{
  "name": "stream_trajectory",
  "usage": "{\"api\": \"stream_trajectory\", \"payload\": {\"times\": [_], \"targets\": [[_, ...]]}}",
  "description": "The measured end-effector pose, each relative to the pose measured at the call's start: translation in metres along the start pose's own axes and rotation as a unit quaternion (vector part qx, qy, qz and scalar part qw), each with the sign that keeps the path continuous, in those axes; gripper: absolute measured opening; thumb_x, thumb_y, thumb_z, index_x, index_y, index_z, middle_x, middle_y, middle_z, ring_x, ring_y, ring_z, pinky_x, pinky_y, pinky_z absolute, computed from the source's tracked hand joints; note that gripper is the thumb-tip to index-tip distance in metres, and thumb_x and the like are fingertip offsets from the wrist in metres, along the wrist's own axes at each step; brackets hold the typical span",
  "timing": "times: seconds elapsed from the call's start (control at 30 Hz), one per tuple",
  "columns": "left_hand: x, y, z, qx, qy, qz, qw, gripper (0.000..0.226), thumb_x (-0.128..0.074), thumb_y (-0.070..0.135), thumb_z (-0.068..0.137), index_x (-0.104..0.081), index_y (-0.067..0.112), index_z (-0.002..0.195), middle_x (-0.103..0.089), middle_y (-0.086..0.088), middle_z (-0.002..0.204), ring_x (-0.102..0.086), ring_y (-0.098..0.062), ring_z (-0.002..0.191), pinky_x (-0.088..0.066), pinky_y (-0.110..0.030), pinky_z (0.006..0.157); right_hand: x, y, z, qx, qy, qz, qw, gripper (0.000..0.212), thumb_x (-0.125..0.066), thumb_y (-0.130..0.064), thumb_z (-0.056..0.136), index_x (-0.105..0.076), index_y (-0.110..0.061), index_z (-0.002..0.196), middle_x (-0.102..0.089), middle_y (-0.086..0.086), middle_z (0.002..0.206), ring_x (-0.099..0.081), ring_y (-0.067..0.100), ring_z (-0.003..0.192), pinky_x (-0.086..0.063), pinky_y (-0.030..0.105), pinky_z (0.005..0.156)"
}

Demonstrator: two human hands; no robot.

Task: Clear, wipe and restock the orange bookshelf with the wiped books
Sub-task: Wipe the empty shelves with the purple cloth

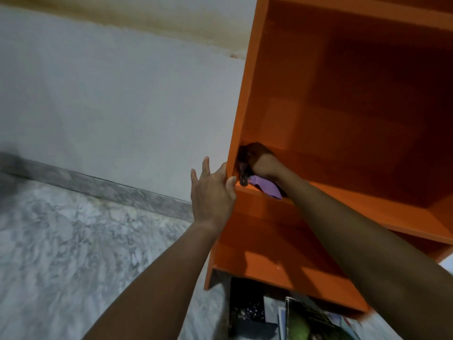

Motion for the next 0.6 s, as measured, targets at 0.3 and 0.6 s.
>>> {"api": "stream_trajectory", "payload": {"times": [0.3,0.6], "targets": [[-0.002,-0.007,-0.024,0.086,-0.136,0.040,0.986,0.057,-0.024,0.052,0.106,-0.031,0.027,0.157,-0.047,-0.008,0.154,-0.029,-0.040,0.148,-0.020,-0.065,0.119,-0.004,-0.026,-0.154,0.165,0.060,-0.045,0.983,0.036,-0.054,0.008,0.089,-0.072,-0.003,0.118,-0.062,0.011,0.131,-0.057,0.025,0.115,-0.042,0.026,0.092],[-0.072,0.043,-0.118,-0.021,-0.274,0.107,0.955,0.072,-0.057,0.030,0.095,-0.024,0.026,0.159,-0.029,-0.008,0.164,-0.018,-0.035,0.153,-0.023,-0.056,0.121,-0.018,0.123,-0.262,-0.043,0.119,0.013,0.992,0.028,-0.044,-0.012,0.108,-0.062,-0.009,0.130,-0.055,0.008,0.134,-0.052,0.027,0.121,-0.041,0.028,0.097]]}}
Point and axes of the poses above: each hand's wrist, its own z-axis towards the middle knuckle, its own x-axis out of the back of the hand, y = z × x, the point moved 5 cm from there along z, towards the middle knuckle
